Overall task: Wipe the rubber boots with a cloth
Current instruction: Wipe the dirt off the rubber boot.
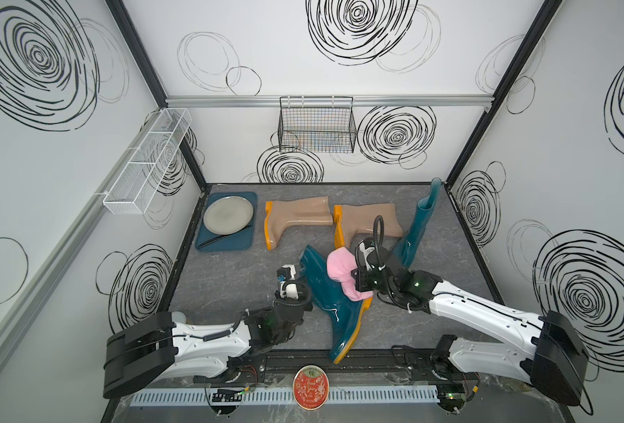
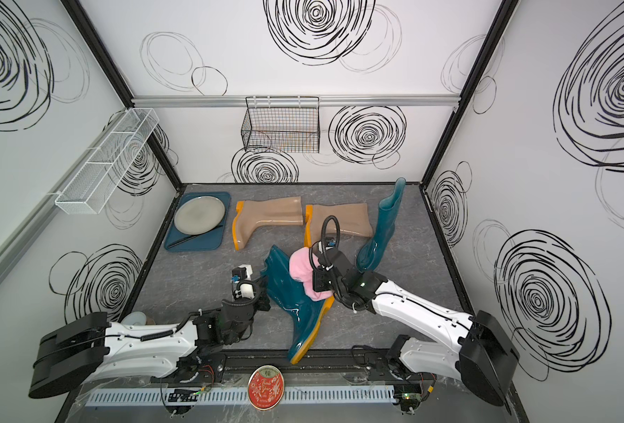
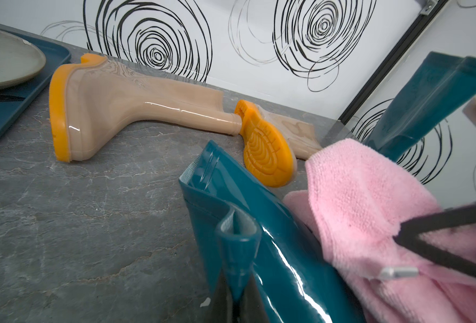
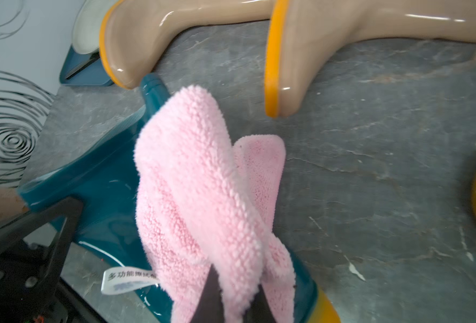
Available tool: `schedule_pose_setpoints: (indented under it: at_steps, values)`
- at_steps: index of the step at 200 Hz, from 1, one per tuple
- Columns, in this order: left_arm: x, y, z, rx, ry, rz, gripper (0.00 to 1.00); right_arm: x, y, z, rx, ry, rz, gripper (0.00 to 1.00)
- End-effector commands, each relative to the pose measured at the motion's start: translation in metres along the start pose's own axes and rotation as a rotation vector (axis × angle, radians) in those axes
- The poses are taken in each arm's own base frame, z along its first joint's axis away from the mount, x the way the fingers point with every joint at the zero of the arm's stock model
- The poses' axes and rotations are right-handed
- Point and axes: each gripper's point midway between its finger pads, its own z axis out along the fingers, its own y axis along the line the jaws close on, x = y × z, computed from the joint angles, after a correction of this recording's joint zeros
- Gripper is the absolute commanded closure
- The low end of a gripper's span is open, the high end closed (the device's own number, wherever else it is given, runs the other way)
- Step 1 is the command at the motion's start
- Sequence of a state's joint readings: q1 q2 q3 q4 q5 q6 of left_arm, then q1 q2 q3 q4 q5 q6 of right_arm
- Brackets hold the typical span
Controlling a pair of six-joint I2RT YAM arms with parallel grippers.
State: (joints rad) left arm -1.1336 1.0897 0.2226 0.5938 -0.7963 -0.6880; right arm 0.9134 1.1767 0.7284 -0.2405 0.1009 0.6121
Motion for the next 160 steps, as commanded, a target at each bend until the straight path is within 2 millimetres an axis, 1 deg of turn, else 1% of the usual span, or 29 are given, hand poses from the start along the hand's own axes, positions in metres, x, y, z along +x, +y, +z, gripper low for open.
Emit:
schedule_pose_setpoints:
  at_steps: [1, 12, 24, 60, 76, 85, 91, 100, 116, 130, 142, 150, 160]
  values:
    - [-0.023, -0.016, -0.005, 0.025, -0.068, -0.112, 1.0, 0.046, 0.004, 0.012, 0.031, 0.137, -0.095, 1.0]
    - [-0.026, -0.019, -0.007, 0.026, -0.077, -0.11, 1.0, 0.058, 0.019, 0.009, 0.025, 0.163, -0.161, 1.0]
    - [-0.026, -0.021, -0.009, 0.021, -0.082, -0.104, 1.0, 0.071, 0.041, 0.002, -0.015, 0.179, -0.24, 1.0]
    - [-0.025, -0.017, -0.008, -0.006, -0.088, -0.103, 1.0, 0.112, 0.106, -0.027, -0.232, 0.258, -0.366, 1.0]
    - [-0.024, -0.016, -0.007, -0.015, -0.086, -0.098, 1.0, 0.129, 0.128, -0.039, -0.329, 0.293, -0.408, 1.0]
    - [-0.024, -0.013, -0.008, -0.023, -0.091, -0.1, 1.0, 0.135, 0.132, -0.04, -0.352, 0.302, -0.415, 1.0]
    - [-0.024, -0.012, -0.008, -0.028, -0.093, -0.1, 1.0, 0.138, 0.131, -0.04, -0.356, 0.307, -0.41, 1.0]
    - [-0.025, -0.011, -0.008, -0.027, -0.094, -0.104, 1.0, 0.138, 0.122, -0.036, -0.322, 0.305, -0.387, 1.0]
    - [-0.025, -0.012, -0.007, -0.022, -0.09, -0.104, 1.0, 0.127, 0.091, -0.023, -0.225, 0.279, -0.344, 1.0]
    - [-0.024, -0.013, -0.007, -0.014, -0.084, -0.107, 1.0, 0.107, 0.051, -0.014, -0.127, 0.259, -0.239, 1.0]
    - [-0.022, -0.013, -0.007, -0.007, -0.077, -0.112, 1.0, 0.087, 0.025, -0.013, -0.072, 0.229, -0.154, 1.0]
    - [-0.021, -0.014, -0.007, 0.001, -0.071, -0.115, 1.0, 0.072, 0.013, -0.015, -0.043, 0.192, -0.117, 1.0]
    - [-0.019, -0.015, -0.007, 0.012, -0.064, -0.123, 1.0, 0.056, 0.006, -0.02, -0.033, 0.141, -0.106, 1.0]
